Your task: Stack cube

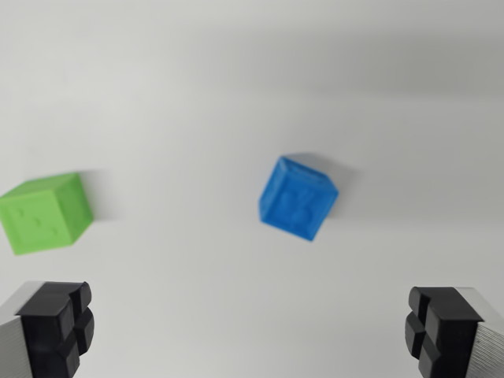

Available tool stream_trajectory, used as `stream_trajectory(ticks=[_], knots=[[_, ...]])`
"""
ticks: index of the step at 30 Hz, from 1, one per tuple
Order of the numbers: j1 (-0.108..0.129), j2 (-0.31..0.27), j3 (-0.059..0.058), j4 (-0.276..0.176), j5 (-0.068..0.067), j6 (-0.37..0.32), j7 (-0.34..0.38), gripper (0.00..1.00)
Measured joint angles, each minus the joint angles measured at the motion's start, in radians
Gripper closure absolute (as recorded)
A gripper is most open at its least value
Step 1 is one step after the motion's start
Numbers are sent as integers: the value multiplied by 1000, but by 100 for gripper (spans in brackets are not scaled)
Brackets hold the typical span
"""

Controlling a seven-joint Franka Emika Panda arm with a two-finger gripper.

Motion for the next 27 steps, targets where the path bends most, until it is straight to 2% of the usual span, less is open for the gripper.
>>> stream_trajectory(ticks=[16, 27], knots=[[0, 0, 0, -2, 0, 1, 1, 0], [0, 0, -5, -35, 0, 36, 15, 0]])
